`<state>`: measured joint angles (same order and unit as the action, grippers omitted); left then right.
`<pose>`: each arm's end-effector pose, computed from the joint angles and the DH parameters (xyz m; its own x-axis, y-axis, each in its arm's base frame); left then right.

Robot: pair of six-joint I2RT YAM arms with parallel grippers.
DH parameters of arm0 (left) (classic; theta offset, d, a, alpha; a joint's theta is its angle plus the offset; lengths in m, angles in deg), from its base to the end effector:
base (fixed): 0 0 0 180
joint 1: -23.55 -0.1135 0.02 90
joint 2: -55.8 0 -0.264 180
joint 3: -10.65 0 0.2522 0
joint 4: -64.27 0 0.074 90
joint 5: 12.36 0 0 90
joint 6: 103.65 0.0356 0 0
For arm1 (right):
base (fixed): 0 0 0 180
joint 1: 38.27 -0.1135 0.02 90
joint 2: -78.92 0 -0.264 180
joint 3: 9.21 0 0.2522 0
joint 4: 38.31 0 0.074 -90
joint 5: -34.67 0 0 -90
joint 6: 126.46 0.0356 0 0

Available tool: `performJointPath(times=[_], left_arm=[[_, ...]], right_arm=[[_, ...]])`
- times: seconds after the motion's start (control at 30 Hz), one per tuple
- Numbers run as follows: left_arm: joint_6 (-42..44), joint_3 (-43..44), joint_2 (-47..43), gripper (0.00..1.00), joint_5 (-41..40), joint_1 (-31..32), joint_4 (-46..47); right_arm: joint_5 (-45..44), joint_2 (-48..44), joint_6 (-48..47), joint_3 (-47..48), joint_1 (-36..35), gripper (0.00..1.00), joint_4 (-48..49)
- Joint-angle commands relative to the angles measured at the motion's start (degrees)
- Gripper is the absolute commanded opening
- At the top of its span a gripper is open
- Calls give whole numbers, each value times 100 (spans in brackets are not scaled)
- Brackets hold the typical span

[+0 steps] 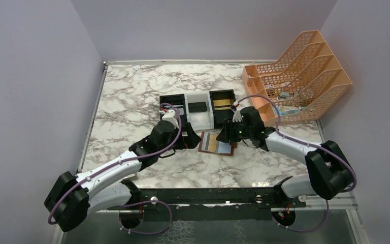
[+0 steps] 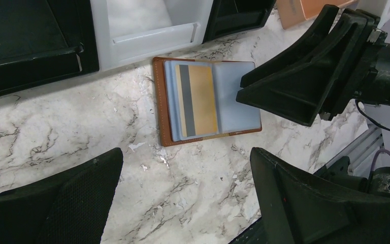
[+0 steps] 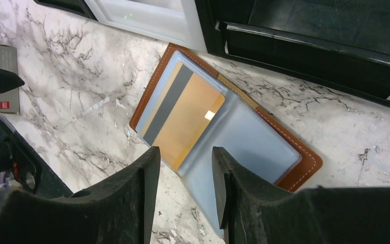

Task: Take the credit cards out of the card holder

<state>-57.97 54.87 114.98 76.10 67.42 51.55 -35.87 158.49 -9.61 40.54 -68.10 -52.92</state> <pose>0.1632 -0.1555 0.2242 -0.7116 -0.2847 -0.6423 0.2494 0.7523 -0.6098 0.2264 0.1435 0.1724 -0.8469 0.0053 -0.5318 -0.3283 0.7815 0.5306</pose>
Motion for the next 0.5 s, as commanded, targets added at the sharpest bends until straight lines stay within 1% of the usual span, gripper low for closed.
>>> performJointPath(times=[0.0,0.07,0.17,0.3,0.47], left_arm=[[-66,52,-132,99,-199,-31,-79],[-85,33,-159,99,-198,-29,-71],[-103,19,-161,99,-203,-29,-70],[-113,35,-129,99,-171,-35,-73],[-112,22,-90,99,-164,-34,-60]], right_arm=[[-717,117,260,89,-194,42,323],[-896,187,378,49,-212,42,434],[-901,378,505,4,-258,42,728],[-954,740,472,118,-312,42,774],[-654,1087,205,164,-470,40,873]])
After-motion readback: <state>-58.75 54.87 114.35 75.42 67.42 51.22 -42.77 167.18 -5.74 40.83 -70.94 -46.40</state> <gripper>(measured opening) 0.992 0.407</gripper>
